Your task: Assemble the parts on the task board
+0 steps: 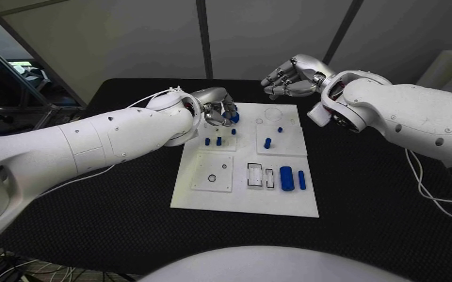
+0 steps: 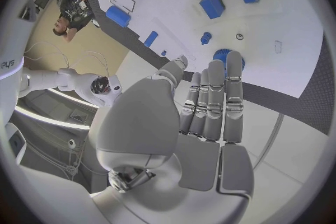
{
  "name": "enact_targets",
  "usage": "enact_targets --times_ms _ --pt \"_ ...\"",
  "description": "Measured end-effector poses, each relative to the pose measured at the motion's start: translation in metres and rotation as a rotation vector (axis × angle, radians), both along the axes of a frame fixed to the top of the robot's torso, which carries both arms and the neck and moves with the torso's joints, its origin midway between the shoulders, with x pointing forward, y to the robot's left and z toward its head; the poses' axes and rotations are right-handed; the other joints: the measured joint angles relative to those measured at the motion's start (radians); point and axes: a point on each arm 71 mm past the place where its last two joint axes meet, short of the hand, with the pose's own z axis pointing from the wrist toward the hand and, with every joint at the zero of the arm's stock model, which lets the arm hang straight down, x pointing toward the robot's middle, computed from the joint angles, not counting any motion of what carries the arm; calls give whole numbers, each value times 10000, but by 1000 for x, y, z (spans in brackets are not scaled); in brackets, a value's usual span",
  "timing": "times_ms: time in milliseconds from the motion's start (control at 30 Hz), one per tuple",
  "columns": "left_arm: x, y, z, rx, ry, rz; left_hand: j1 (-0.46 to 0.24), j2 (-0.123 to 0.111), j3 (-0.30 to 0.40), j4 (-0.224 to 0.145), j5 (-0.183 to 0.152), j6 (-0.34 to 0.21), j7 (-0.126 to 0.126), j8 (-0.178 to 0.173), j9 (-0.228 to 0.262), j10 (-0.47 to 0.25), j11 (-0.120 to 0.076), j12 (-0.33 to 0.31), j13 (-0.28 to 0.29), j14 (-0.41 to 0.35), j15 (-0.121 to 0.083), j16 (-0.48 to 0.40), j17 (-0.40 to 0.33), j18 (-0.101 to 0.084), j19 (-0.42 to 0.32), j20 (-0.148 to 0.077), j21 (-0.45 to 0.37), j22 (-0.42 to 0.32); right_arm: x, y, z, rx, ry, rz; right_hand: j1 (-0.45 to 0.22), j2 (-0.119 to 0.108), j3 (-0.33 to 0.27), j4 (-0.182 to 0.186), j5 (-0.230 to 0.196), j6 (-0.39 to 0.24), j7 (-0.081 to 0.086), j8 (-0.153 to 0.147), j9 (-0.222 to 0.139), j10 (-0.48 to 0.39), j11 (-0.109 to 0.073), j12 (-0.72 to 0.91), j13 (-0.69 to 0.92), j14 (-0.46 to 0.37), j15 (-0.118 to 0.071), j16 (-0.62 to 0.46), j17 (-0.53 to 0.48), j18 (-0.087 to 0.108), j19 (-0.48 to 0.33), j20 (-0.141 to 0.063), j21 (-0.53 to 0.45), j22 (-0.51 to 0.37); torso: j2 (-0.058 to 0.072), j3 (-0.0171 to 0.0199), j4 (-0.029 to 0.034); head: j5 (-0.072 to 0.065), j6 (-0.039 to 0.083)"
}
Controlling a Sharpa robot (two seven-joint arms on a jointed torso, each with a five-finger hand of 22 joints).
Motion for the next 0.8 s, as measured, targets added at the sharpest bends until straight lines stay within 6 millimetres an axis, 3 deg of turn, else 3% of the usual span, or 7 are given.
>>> enact_targets --times_ms 167,800 --pt "0 -8 -6 504 -501 -486 -20 -99 -96 96 0 261 -56 -194 -334 253 -76 -318 -411 1139 -142 2015 1302 0 734 -154 958 714 0 0 0 -17 -15 8 0 0 0 0 0 0 0 0 0 0 0 0 0 0 0 0 1 0 0 0 0 -1 0 -1 2 -15 8" --pt "3 -20 -21 1648 -939 -1102 19 -139 -121 122 1 404 87 -379 -637 377 48 -619 -764 1439 -44 2920 1632 1 1146 -102 2056 1611 0 2 0 -31 -23 35 0 0 27 28 0 0 0 0 0 0 0 0 -19 0 0 0 -9 0 -1 1 0 25 -6 5 9 -31 30"
